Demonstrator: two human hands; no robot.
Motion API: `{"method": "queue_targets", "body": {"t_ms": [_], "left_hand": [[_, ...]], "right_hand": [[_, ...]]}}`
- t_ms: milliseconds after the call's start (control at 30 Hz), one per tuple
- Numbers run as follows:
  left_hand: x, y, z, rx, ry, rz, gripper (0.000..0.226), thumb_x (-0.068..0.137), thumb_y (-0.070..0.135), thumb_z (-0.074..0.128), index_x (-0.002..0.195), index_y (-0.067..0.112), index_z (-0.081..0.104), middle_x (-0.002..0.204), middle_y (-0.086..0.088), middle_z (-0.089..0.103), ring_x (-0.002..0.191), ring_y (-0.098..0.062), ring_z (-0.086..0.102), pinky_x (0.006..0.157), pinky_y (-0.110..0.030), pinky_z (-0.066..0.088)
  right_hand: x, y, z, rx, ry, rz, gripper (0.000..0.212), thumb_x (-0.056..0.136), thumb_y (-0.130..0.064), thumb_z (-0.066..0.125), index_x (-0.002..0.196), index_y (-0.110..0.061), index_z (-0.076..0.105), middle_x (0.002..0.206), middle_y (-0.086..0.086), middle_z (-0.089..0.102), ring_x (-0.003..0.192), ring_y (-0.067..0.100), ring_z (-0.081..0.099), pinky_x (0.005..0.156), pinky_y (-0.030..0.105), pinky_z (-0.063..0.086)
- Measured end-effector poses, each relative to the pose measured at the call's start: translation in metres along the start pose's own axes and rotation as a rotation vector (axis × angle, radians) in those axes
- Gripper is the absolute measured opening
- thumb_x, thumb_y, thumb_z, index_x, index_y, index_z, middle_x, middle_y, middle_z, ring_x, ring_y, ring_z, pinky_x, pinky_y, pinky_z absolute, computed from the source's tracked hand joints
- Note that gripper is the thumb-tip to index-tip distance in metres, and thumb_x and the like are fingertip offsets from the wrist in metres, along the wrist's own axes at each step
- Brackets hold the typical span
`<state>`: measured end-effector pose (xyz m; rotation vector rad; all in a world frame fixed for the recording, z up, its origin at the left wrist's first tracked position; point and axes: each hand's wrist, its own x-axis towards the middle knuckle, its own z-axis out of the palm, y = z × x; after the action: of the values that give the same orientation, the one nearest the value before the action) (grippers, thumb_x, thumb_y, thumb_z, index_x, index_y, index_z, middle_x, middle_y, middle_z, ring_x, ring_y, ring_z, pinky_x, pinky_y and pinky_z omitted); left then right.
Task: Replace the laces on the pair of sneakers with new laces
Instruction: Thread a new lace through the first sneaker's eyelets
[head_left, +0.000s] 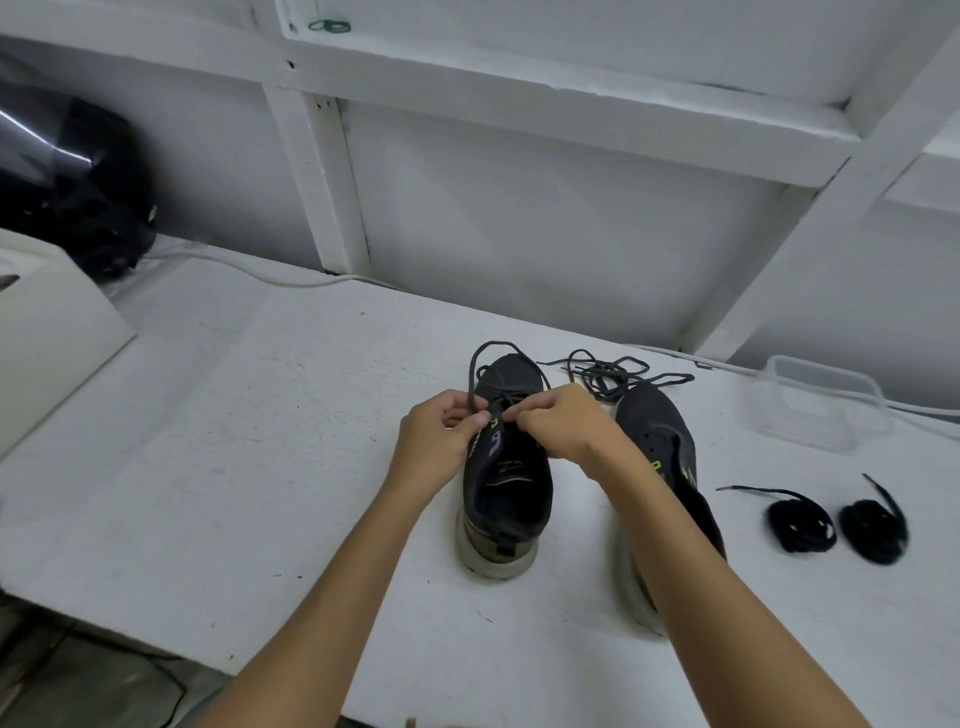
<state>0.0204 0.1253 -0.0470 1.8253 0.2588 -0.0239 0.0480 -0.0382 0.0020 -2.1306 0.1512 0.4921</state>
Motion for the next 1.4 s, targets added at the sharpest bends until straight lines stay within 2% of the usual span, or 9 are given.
{"method": "queue_targets", "body": {"t_ms": [133, 267, 367, 467, 667, 833, 1033, 1200, 1400], "left_hand": [[0.0, 0.0, -0.003, 0.035, -0.005, 0.019, 0.008, 0.089, 0.019, 0.074, 0.093, 0.027, 0.074, 0.087, 0.013, 0.074, 0.084, 0.006, 0.066, 0.077, -0.012, 0.051], [0.0, 0.004, -0.003, 0.108, -0.006, 0.043, 0.01, 0.088, 0.021, 0.075, 0.097, 0.025, 0.075, 0.086, 0.011, 0.074, 0.08, 0.009, 0.066, 0.068, -0.003, 0.047], [0.0, 0.004, -0.004, 0.067, 0.013, 0.004, 0.011, 0.086, 0.021, 0.077, 0.096, 0.025, 0.075, 0.086, 0.011, 0.074, 0.074, 0.007, 0.067, 0.07, -0.013, 0.051], [0.001, 0.003, -0.006, 0.021, -0.009, -0.025, 0.011, 0.086, 0.019, 0.077, 0.096, 0.025, 0.079, 0.088, 0.012, 0.075, 0.077, 0.008, 0.067, 0.08, -0.022, 0.057], [-0.006, 0.01, -0.008, 0.133, -0.124, 0.025, 0.019, 0.094, 0.034, 0.067, 0.111, 0.031, 0.075, 0.102, 0.02, 0.071, 0.092, 0.015, 0.06, 0.072, -0.001, 0.043], [-0.014, 0.017, -0.005, 0.152, -0.13, 0.019, 0.019, 0.085, 0.029, 0.076, 0.102, 0.037, 0.072, 0.09, 0.016, 0.074, 0.085, 0.012, 0.064, 0.073, -0.004, 0.045], [-0.017, 0.021, -0.004, 0.203, -0.113, -0.061, 0.02, 0.093, 0.039, 0.065, 0.106, 0.03, 0.076, 0.095, 0.015, 0.073, 0.091, 0.003, 0.064, 0.075, -0.014, 0.049], [-0.026, 0.033, 0.006, 0.333, -0.222, 0.005, 0.027, 0.08, 0.049, 0.076, 0.101, 0.033, 0.069, 0.092, 0.017, 0.062, 0.089, 0.004, 0.059, 0.069, -0.016, 0.044], [-0.029, 0.02, 0.032, 0.501, -0.114, 0.007, 0.033, 0.08, 0.041, 0.071, 0.098, 0.018, 0.056, 0.113, -0.003, 0.049, 0.105, -0.022, 0.053, 0.082, -0.034, 0.05]], "right_hand": [[-0.003, 0.004, 0.006, 0.112, 0.028, 0.027, 0.027, 0.086, -0.008, 0.063, 0.079, -0.028, 0.08, 0.078, 0.0, 0.075, 0.066, 0.013, 0.062, 0.064, 0.025, 0.054], [-0.004, 0.008, 0.013, 0.16, 0.052, -0.009, 0.02, 0.081, -0.008, 0.079, 0.082, -0.028, 0.079, 0.069, -0.004, 0.074, 0.066, 0.019, 0.069, 0.07, 0.03, 0.061], [-0.002, 0.011, 0.02, 0.109, 0.108, -0.049, 0.014, 0.08, -0.018, 0.085, 0.09, -0.024, 0.078, 0.055, -0.011, 0.064, 0.057, 0.011, 0.062, 0.066, 0.026, 0.055], [-0.002, 0.015, 0.023, 0.029, 0.124, -0.057, 0.013, 0.085, -0.026, 0.081, 0.098, -0.024, 0.08, 0.071, -0.009, 0.071, 0.07, 0.009, 0.068, 0.077, 0.026, 0.057], [-0.004, 0.019, 0.025, 0.011, 0.122, -0.113, 0.009, 0.093, -0.025, 0.07, 0.093, -0.027, 0.079, 0.081, -0.007, 0.074, 0.077, 0.007, 0.067, 0.073, 0.022, 0.053], [-0.005, 0.02, 0.017, 0.207, 0.062, -0.055, 0.016, 0.102, -0.012, 0.055, 0.09, -0.015, 0.064, 0.081, 0.005, 0.071, 0.067, 0.014, 0.065, 0.063, 0.031, 0.06], [-0.021, 0.01, -0.004, 0.575, -0.068, 0.031, 0.015, 0.108, -0.018, 0.043, 0.097, -0.015, 0.053, 0.111, 0.007, 0.073, 0.092, 0.023, 0.076, 0.069, 0.037, 0.061], [-0.021, 0.008, -0.007, 0.487, -0.056, -0.022, 0.016, 0.107, -0.016, 0.045, 0.094, -0.014, 0.055, 0.109, 0.003, 0.075, 0.097, 0.022, 0.072, 0.066, 0.034, 0.06], [-0.023, -0.006, -0.021, 0.263, -0.027, -0.087, 0.016, 0.105, -0.015, 0.046, 0.093, -0.016, 0.056, 0.096, -0.005, 0.077, 0.094, 0.014, 0.069, 0.077, 0.034, 0.059]]}}
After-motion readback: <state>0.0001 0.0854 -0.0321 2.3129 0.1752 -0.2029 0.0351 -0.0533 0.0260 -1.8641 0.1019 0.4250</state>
